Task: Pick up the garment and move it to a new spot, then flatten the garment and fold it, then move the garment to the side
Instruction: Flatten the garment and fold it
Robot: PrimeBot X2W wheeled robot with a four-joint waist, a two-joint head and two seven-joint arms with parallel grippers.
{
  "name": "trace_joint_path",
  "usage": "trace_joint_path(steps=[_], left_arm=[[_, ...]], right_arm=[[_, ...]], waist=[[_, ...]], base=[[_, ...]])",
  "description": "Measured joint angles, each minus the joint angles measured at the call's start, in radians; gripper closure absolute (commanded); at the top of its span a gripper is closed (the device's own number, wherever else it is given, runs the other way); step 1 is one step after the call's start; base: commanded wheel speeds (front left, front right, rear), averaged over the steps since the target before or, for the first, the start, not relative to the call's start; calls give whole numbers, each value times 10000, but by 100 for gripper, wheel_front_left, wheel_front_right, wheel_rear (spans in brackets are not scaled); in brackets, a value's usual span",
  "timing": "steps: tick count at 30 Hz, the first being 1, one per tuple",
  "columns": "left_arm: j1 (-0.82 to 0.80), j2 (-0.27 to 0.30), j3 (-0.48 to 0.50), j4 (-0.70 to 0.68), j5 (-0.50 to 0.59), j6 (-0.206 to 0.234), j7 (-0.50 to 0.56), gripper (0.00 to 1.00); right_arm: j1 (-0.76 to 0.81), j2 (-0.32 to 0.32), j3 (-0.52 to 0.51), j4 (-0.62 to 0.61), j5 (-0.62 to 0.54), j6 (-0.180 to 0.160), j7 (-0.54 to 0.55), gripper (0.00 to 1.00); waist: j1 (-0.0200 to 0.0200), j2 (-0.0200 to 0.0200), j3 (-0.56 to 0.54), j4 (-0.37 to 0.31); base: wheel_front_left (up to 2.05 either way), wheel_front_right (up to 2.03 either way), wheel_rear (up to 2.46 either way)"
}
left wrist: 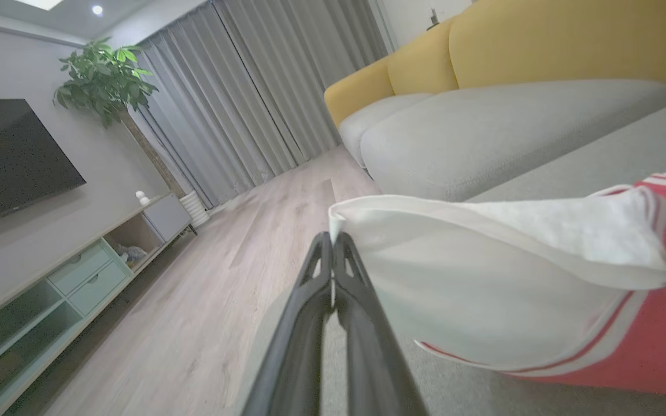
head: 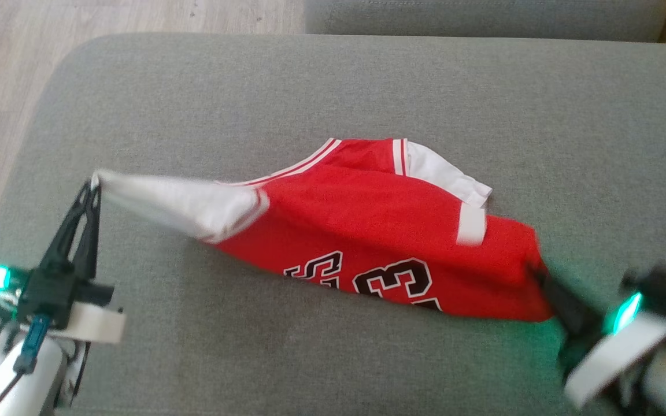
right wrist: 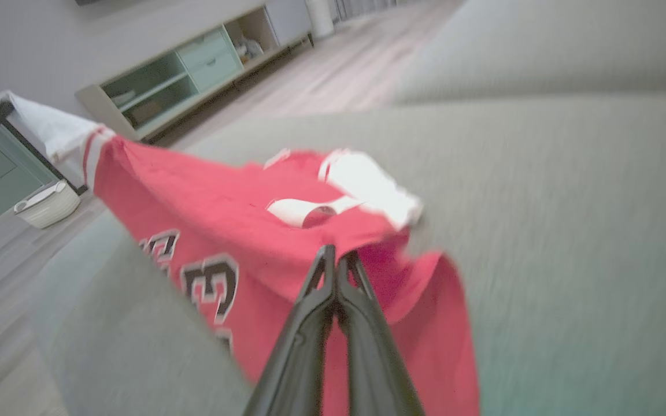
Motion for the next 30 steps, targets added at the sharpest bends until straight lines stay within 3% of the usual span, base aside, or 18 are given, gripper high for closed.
trace_joint_path(steps=[6, 7, 8, 9, 14, 27, 29, 30], left_arm=[[573, 27, 86, 242, -69, 144, -46, 100], [581, 42, 109, 265, -73, 178, -48, 100], [581, 59, 142, 268, -111, 178, -82, 100], [581, 81, 173, 270, -165, 178, -84, 100], [581, 105, 280, 268, -171, 190, -86, 100], [536, 4, 98, 288, -167, 211, -88, 100], [491, 6, 94, 314, -165, 173, -88, 100], [470, 4, 82, 316, -144, 174, -88, 100]], right_arm=[[1298, 809, 506, 150, 414, 0, 19, 100], [1323, 907, 502, 217, 506, 0, 67, 95], [1323, 988, 479, 282, 606, 0, 73, 51], [1324, 1041, 422, 303, 702, 0, 73, 0], [1313, 1060, -29, 255, 1101, 0, 71, 0], [1278, 1047, -29, 198, 1603, 0, 247, 0], [1242, 1051, 40, 268, 1601, 0, 247, 31], [1226, 1062, 75, 301, 1601, 0, 245, 60]], waist=[[0, 0, 44, -80], [0, 0, 39, -105], [0, 0, 32, -131], [0, 0, 25, -157], [0, 0, -42, -244], [0, 0, 15, -25], [0, 0, 40, -3], [0, 0, 47, 3]], base=[[0, 0, 0], [0, 0, 0], [0, 0, 0], [0, 0, 0], [0, 0, 0], [0, 0, 0], [0, 0, 0], [0, 0, 0]])
